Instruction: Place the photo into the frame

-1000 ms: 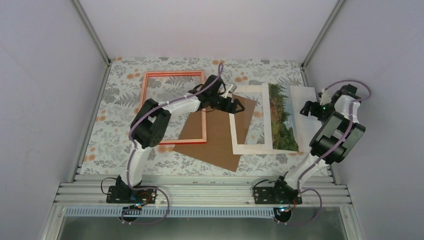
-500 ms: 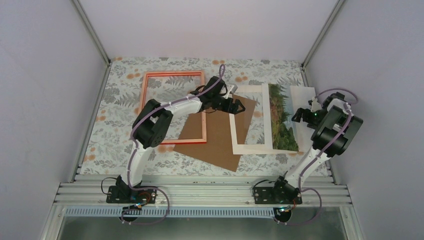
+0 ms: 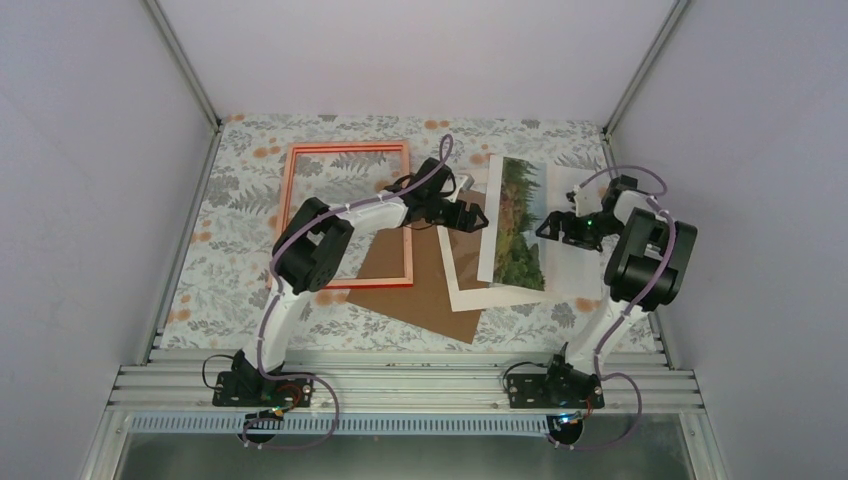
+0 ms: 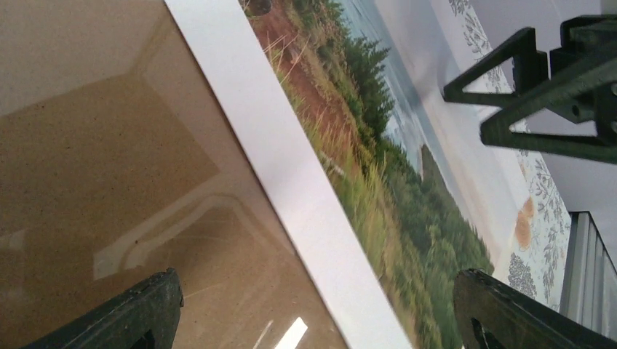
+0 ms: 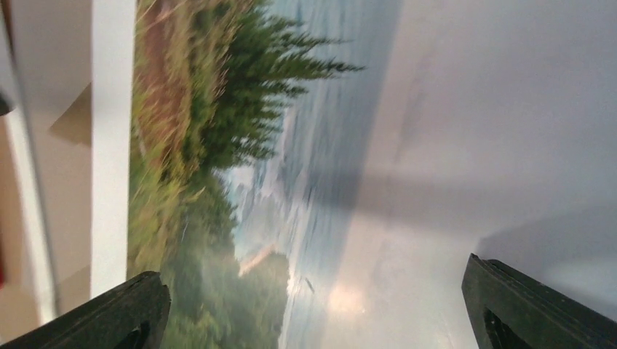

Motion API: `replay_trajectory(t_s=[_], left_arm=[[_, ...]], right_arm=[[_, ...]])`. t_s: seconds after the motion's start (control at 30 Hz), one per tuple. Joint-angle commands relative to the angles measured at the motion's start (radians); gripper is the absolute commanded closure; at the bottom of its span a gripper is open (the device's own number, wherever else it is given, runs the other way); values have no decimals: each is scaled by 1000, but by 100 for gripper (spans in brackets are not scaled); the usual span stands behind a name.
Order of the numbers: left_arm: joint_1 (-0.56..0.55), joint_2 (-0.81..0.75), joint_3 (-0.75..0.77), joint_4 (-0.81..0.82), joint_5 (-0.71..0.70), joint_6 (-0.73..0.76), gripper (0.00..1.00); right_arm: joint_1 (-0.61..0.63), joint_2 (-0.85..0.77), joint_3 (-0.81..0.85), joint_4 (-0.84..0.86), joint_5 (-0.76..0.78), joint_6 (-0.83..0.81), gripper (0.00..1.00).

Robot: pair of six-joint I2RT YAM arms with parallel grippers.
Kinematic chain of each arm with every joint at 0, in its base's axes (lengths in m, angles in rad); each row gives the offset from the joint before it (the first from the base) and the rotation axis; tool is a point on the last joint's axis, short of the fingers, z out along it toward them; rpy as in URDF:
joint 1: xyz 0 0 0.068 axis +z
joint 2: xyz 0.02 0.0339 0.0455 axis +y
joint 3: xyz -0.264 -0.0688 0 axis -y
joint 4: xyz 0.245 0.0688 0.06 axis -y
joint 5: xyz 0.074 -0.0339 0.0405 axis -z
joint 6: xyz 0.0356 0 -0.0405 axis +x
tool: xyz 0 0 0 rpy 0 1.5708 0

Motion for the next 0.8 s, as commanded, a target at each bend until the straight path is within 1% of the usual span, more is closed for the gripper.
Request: replay_trajectory(t_s=[0.0, 0.17, 0.27, 0.33, 0.37, 0.57, 0.7, 0.77], left_arm=[[0, 3, 29, 10, -9, 3, 7], [1, 12, 48, -5, -37, -16, 7], [0, 17, 62, -20, -41, -45, 5], [-1, 20, 72, -48, -79, -86, 5], [-2, 23, 81, -76, -112, -110, 5], [-2, 41, 113, -176, -204, -203, 5], [-3, 43, 149, -237, -288, -201, 5], [-3, 45, 178, -298, -346, -192, 4]], right_arm=[[-15, -50, 12, -129, -65, -35, 0], [-76, -89, 94, -119, 7, -31, 0], [-94, -89, 118, -54, 130, -1, 0], [-116, -78, 132, -21, 197, 19, 0], [-126, -64, 141, -14, 210, 30, 0], [-132, 30, 150, 27, 251, 58, 0], [-129, 64, 101, 59, 258, 65, 0], [-126, 68, 76, 67, 262, 60, 0]])
